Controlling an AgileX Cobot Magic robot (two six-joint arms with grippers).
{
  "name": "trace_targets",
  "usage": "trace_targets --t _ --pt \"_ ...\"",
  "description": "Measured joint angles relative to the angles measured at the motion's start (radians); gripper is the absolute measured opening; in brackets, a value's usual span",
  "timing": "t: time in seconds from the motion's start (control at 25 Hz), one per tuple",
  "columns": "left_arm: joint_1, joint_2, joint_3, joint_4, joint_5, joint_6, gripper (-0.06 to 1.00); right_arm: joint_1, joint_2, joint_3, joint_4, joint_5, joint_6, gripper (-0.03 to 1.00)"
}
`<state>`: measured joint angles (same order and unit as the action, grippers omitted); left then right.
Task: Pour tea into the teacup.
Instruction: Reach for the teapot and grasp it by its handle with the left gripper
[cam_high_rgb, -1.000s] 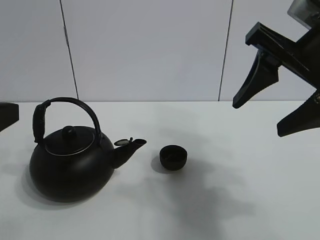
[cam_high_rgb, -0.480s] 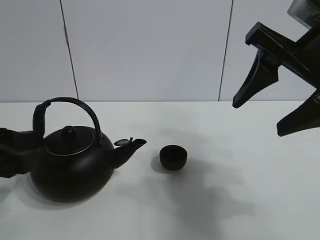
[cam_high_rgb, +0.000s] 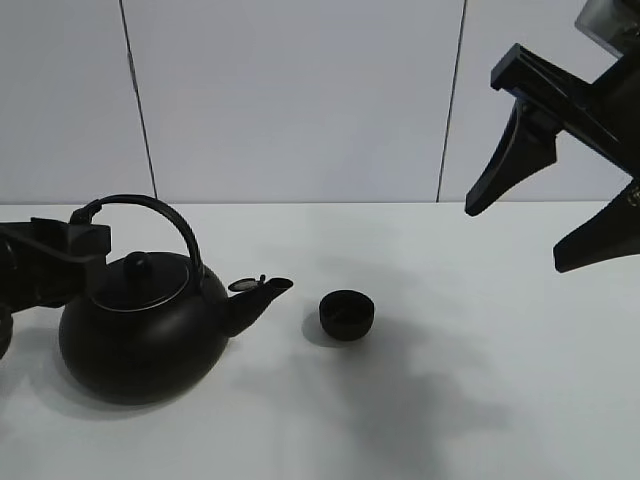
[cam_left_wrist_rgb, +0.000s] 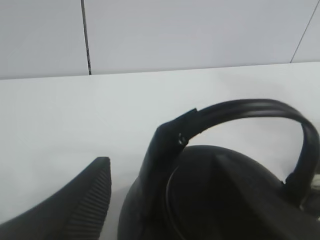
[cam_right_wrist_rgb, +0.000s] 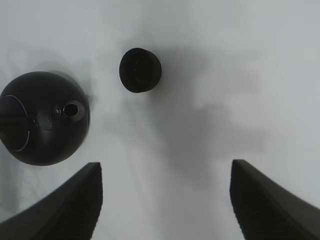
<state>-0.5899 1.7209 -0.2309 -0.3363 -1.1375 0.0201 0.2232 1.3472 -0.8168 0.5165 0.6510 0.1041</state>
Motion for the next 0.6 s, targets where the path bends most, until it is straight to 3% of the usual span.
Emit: trace_targets --t 0.28,0.44,0.6 --pt "0.046 0.004 -0.028 0.052 -0.001 -0.01 0.42 0.0 0.0 0.0 -0.002 0.0 0.0 0.49" --pt "0.071 0.063 -0.045 0.147 -0.011 -0.011 0.42 0.0 0.0 0.0 -0.002 -0.001 0.0 0.49" --pt "0.08 0.124 -0.058 0.14 -0.048 -0.014 0.42 0.0 0.0 0.0 -0.002 -0.01 0.0 0.49"
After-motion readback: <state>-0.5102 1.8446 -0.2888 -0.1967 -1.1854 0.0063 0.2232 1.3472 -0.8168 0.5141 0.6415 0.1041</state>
